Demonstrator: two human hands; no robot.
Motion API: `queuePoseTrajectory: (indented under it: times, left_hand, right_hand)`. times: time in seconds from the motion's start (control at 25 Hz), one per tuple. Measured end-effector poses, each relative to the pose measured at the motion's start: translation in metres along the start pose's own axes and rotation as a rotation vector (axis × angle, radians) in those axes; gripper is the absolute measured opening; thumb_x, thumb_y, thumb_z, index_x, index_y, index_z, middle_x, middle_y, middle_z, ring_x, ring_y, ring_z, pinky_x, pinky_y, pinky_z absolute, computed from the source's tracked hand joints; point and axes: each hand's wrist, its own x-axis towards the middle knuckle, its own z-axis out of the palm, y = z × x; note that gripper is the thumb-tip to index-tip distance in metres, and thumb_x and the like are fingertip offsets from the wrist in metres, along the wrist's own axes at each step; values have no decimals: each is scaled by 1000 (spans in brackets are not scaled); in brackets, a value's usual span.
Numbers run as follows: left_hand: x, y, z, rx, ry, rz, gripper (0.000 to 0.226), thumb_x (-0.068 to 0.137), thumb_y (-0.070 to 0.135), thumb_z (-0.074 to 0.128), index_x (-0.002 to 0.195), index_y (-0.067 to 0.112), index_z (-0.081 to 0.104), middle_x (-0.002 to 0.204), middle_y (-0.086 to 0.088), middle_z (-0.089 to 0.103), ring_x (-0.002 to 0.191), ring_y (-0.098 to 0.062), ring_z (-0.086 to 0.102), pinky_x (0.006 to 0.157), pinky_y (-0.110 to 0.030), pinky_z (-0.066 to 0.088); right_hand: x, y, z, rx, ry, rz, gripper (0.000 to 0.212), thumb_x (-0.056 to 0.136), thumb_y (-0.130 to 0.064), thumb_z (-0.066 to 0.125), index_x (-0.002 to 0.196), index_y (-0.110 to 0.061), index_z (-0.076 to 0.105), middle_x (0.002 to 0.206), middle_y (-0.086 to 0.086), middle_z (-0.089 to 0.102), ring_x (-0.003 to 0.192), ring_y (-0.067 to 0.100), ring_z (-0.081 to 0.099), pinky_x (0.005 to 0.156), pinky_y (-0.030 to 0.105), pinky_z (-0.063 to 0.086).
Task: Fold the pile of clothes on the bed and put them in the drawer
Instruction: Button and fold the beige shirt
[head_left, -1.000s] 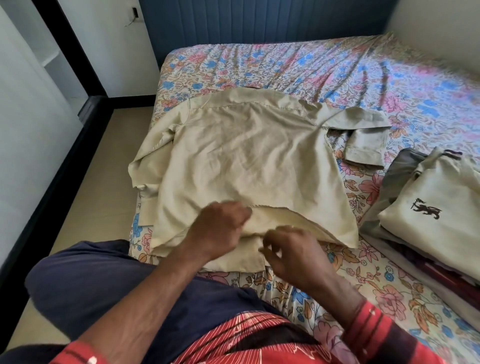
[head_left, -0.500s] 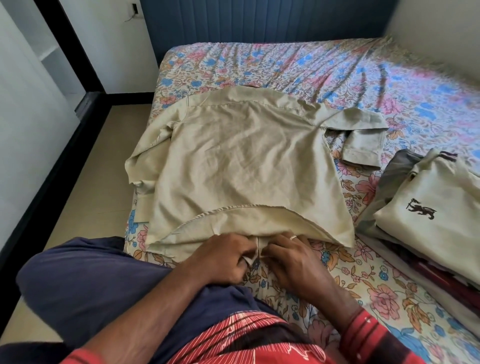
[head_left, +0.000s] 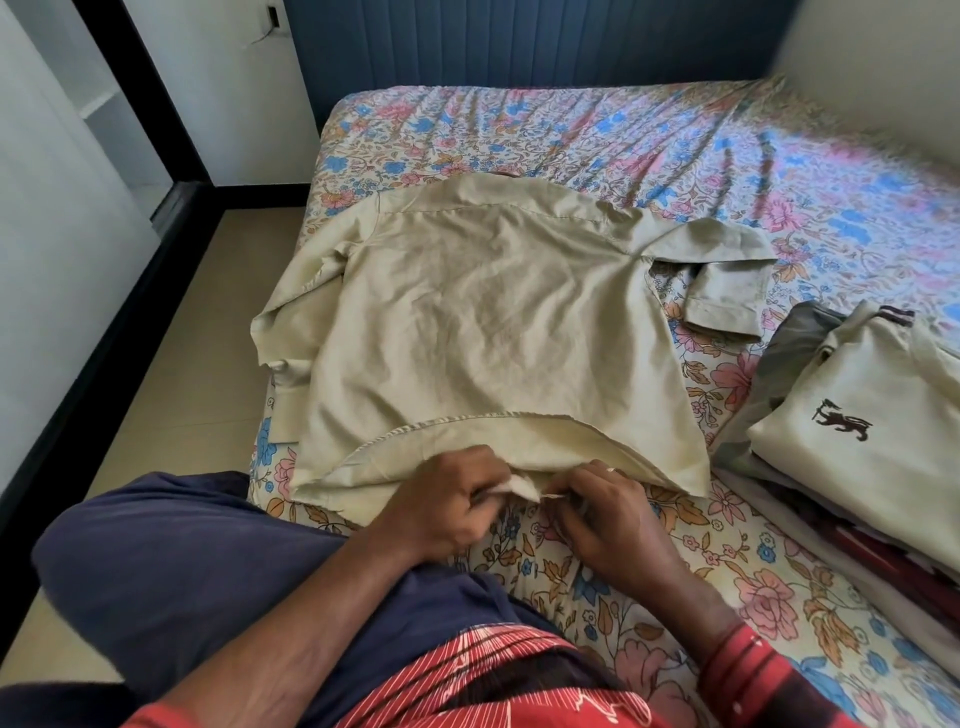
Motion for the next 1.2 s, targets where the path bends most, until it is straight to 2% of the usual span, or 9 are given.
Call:
queuePoseTrajectory:
  times: [0.16, 0.32, 0.48, 0.6, 0.72, 0.84, 0.96, 1.08, 1.2]
  left_hand:
    - [-2, -3, -8, 42, 212, -78, 17, 88, 33, 68, 82, 24, 56, 72, 18, 44, 57, 1, 40, 53, -18, 36]
    - [-1, 0, 1, 50, -72, 33, 16, 83, 24, 66, 98, 27, 71, 85, 17, 59, 71, -2, 52, 65, -31, 55]
    - [3, 4, 0, -4, -282, -7, 20, 88, 36, 65, 100, 25, 77, 84, 18, 67, 75, 3, 58, 73, -19, 44]
    - [-6, 7, -16, -260, -96, -107, 9, 82, 21, 73, 88, 17, 79, 76, 16, 70, 69, 0, 65, 62, -11, 46]
    - [-7, -24, -47, -104, 205, -245, 24, 80, 24, 83, 101, 22, 72, 92, 11, 67, 82, -1, 61, 71, -20, 48]
    - [-13, -61, -69, 271, -58, -478, 69, 72, 45, 87, 131, 33, 55, 122, 14, 51, 116, -9, 47, 95, -39, 42]
    - [-23, -71, -69, 63, -122, -528, 49, 76, 34, 88, 117, 37, 62, 110, 17, 61, 105, -7, 58, 91, -33, 48]
    - [-33, -76, -71, -50, -217, -454, 30, 79, 14, 86, 80, 38, 68, 82, 14, 69, 80, -2, 64, 76, -30, 53]
    - [-39, -76, -77, -110, -403, -428, 20, 74, 17, 86, 74, 32, 74, 83, 17, 70, 81, -5, 68, 78, -30, 57]
  right_hand:
    - [3, -5, 0, 42, 56, 34, 20, 95, -37, 61, 107, -24, 72, 93, -14, 65, 79, -2, 58, 69, 14, 48]
    - [6, -8, -1, 46, 99, -20, 18, 94, -34, 69, 105, -21, 76, 89, -14, 65, 77, -2, 58, 67, 14, 47]
    - [3, -9, -6, 30, 21, -141, 21, 94, -41, 65, 94, -22, 76, 85, -15, 65, 75, -1, 56, 67, 19, 49]
    - [-3, -19, -6, 9, -232, -231, 31, 97, -52, 61, 90, -26, 77, 81, -17, 69, 72, -3, 59, 73, 17, 46]
    - [5, -15, -29, 79, 60, -107, 22, 92, -43, 66, 88, -24, 75, 83, -19, 64, 74, -1, 60, 69, 24, 53]
    - [16, 5, -59, -228, 144, 145, 44, 83, -47, 75, 123, -32, 63, 119, -14, 57, 111, 12, 54, 99, 44, 43]
    - [18, 20, -69, -354, -107, 242, 62, 89, -41, 74, 143, -36, 44, 124, -16, 62, 111, 10, 58, 102, 45, 44]
    - [4, 32, -76, -375, -77, 125, 39, 81, -10, 82, 112, -30, 67, 100, -12, 68, 87, 9, 59, 76, 33, 54]
    - [-21, 43, -75, -405, 43, 153, 44, 63, -11, 95, 97, -19, 69, 103, -1, 63, 90, 18, 54, 73, 29, 44]
